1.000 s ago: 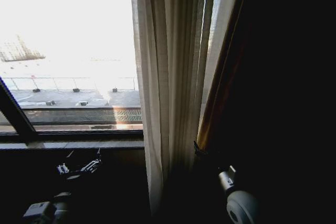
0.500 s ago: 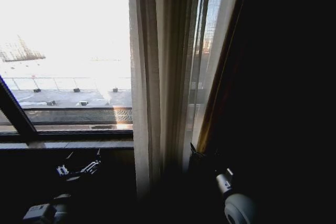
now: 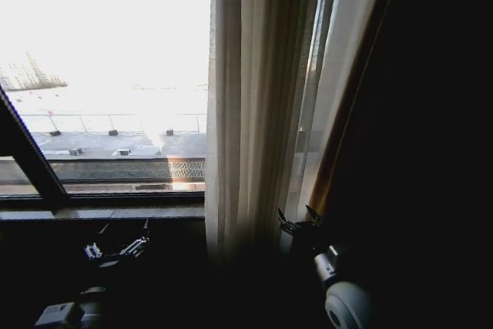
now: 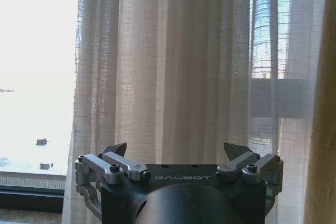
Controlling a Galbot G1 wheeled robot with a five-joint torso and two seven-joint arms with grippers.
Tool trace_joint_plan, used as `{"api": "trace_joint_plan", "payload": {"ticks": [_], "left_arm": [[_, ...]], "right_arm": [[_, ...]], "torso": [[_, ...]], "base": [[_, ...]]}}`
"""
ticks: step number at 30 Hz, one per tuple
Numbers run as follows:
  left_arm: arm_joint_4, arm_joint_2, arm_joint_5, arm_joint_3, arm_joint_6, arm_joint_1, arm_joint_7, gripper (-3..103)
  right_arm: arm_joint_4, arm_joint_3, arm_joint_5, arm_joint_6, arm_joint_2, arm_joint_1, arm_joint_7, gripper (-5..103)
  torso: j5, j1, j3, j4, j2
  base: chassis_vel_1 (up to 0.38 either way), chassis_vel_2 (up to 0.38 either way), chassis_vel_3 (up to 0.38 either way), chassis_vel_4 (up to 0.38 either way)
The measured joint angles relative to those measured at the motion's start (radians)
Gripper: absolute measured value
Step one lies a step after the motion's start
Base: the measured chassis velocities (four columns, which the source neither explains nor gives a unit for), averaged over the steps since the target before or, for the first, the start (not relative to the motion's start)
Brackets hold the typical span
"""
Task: Open the curtains by pulling them apart, changing their state from closed to fully open.
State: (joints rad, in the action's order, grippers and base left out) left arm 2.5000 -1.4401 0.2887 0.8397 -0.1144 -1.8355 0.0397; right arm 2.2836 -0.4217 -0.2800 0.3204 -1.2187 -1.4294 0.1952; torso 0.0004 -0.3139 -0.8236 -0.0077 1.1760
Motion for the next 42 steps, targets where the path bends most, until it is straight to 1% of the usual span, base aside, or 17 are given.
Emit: {"api": "trace_joint_plan", "payload": {"ticks": [4,16,20,22,23,26,28,31,33,37,42], "left_arm": [[0.0,0.001,0.0,0.0,0.001,0.002,0.0,100],[0.0,-0.004,-0.002,-0.004,0.002,0.004,-0.001,100],[0.0,-0.005,-0.003,-0.003,0.004,0.003,-0.001,100],[0.0,-0.007,-0.003,-0.002,0.007,0.001,-0.001,100],[0.0,-0.007,-0.003,-0.002,0.008,0.0,-0.001,100],[0.0,-0.008,-0.003,-0.002,0.011,-0.001,-0.001,100],[0.0,-0.009,-0.004,-0.002,0.012,-0.001,-0.001,100],[0.0,-0.009,-0.004,-0.003,0.013,-0.002,-0.001,100],[0.0,-0.01,-0.005,-0.005,0.014,-0.004,-0.001,100],[0.0,-0.011,-0.005,-0.006,0.019,-0.006,-0.003,100],[0.0,-0.01,-0.005,-0.003,0.026,-0.01,-0.003,100]], "right_arm": [[-0.009,-0.001,0.0,-0.006,0.0,0.007,0.0,100],[-0.024,-0.002,0.002,-0.012,0.0,0.019,0.0,100],[-0.033,-0.004,0.002,-0.028,0.0,0.024,0.0,100],[-0.036,-0.004,0.002,-0.037,-0.001,0.026,0.001,100],[-0.036,-0.004,0.001,-0.039,-0.001,0.026,0.001,100],[-0.036,-0.004,0.001,-0.041,0.0,0.026,0.003,100],[-0.036,-0.004,0.001,-0.041,0.0,0.026,0.004,100],[-0.036,-0.007,0.001,-0.041,-0.002,0.025,0.006,100],[-0.038,-0.009,0.001,-0.041,-0.005,0.025,0.008,100],[-0.041,-0.012,0.001,-0.04,-0.007,0.026,0.009,100],[-0.042,-0.009,0.002,-0.039,-0.012,0.031,0.009,100]], "torso": [[-0.0005,0.0,0.0,0.0001,0.0],[-0.0001,0.0,0.0,0.0,0.0],[0.0001,0.0,0.0,0.0,0.0],[-0.0006,0.0,0.0,0.0001,0.0],[0.0,0.0,0.0,0.0,0.0],[-0.0001,0.0,0.0,0.0,0.0],[-0.0011,0.0,0.0,0.0002,0.0],[-0.0012,-0.001,0.0,0.0,0.0],[-0.0004,-0.001,0.0,0.0003,0.0],[0.0008,0.0,0.0,-0.0003,0.0],[0.0004,0.0,0.0,0.0001,0.0]], "base": [[0.309,0.341,-0.324,-0.3],[0.317,0.401,-0.317,-0.393],[0.278,0.394,-0.29,-0.413],[0.264,0.431,-0.257,-0.416],[0.255,0.415,-0.27,-0.429],[0.227,0.413,-0.218,-0.4],[0.092,0.256,-0.091,-0.27],[0.05,0.148,-0.025,-0.174],[0.021,0.042,0.005,-0.108],[-0.008,-0.044,0.023,0.033],[-0.025,-0.045,0.034,0.05]]}}
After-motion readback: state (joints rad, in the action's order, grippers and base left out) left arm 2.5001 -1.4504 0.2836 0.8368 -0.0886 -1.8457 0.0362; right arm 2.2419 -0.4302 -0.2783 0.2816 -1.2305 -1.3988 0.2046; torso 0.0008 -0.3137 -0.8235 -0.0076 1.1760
